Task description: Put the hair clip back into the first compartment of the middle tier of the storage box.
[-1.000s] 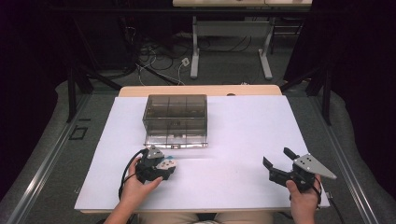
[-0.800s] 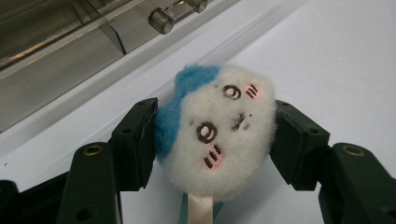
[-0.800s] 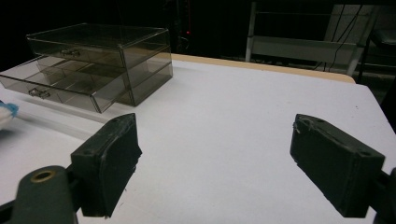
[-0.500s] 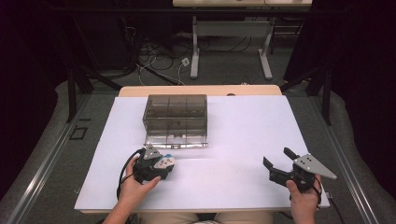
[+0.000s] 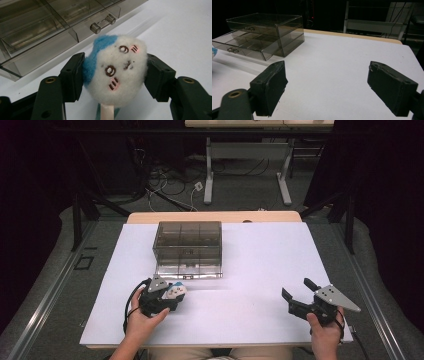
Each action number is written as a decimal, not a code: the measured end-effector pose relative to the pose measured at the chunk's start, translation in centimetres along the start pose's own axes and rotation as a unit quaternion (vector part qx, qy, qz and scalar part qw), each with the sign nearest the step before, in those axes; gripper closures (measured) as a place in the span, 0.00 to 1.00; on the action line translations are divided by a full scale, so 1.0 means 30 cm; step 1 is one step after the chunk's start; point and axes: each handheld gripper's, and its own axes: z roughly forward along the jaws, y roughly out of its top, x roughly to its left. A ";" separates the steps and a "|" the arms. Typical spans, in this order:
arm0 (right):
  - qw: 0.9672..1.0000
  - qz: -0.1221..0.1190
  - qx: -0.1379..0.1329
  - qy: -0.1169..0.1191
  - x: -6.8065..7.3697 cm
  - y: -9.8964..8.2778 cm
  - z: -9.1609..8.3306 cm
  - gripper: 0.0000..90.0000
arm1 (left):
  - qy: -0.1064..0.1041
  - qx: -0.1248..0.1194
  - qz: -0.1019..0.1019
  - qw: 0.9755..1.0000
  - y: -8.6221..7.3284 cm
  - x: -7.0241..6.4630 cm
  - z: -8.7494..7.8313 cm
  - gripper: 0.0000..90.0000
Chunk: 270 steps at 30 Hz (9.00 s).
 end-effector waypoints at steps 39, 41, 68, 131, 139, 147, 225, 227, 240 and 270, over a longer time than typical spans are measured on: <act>1.000 0.002 0.001 0.002 -0.007 0.000 0.001 0.16 | 0.024 -0.112 -0.006 0.993 0.002 0.048 -0.109 0.43; 1.000 0.002 0.000 0.002 -0.007 -0.001 0.002 0.16 | 0.025 -0.114 -0.006 0.993 0.004 0.050 -0.112 0.43; 1.000 0.001 -0.003 -0.002 -0.004 0.001 -0.005 0.16 | 0.045 -0.132 -0.003 0.990 0.049 0.109 -0.166 0.43; 1.000 0.004 0.000 -0.004 -0.011 -0.001 -0.007 0.16 | 0.092 -0.033 0.036 0.995 0.193 0.257 -0.132 0.43; 1.000 0.006 -0.002 -0.004 -0.011 -0.001 -0.007 0.16 | 0.097 -0.004 0.059 0.994 0.206 0.259 -0.113 0.43; 1.000 0.004 0.000 -0.004 -0.011 -0.001 -0.007 0.16 | 0.089 0.016 0.060 0.994 0.210 0.258 -0.082 0.43; 1.000 0.005 0.000 -0.005 -0.011 0.002 -0.011 0.16 | 0.076 0.030 0.037 0.996 0.215 0.245 0.012 0.17; 1.000 0.006 0.000 -0.005 -0.011 0.002 -0.011 0.16 | 0.075 0.027 0.032 0.996 0.215 0.247 0.007 0.14; 1.000 0.006 -0.002 -0.004 -0.011 0.002 -0.011 0.16 | 0.066 -0.004 0.008 0.998 0.216 0.253 -0.030 0.06; 1.000 0.006 -0.005 -0.004 -0.011 0.003 -0.011 0.16 | 0.021 -0.098 -0.032 0.994 0.203 0.221 -0.142 0.00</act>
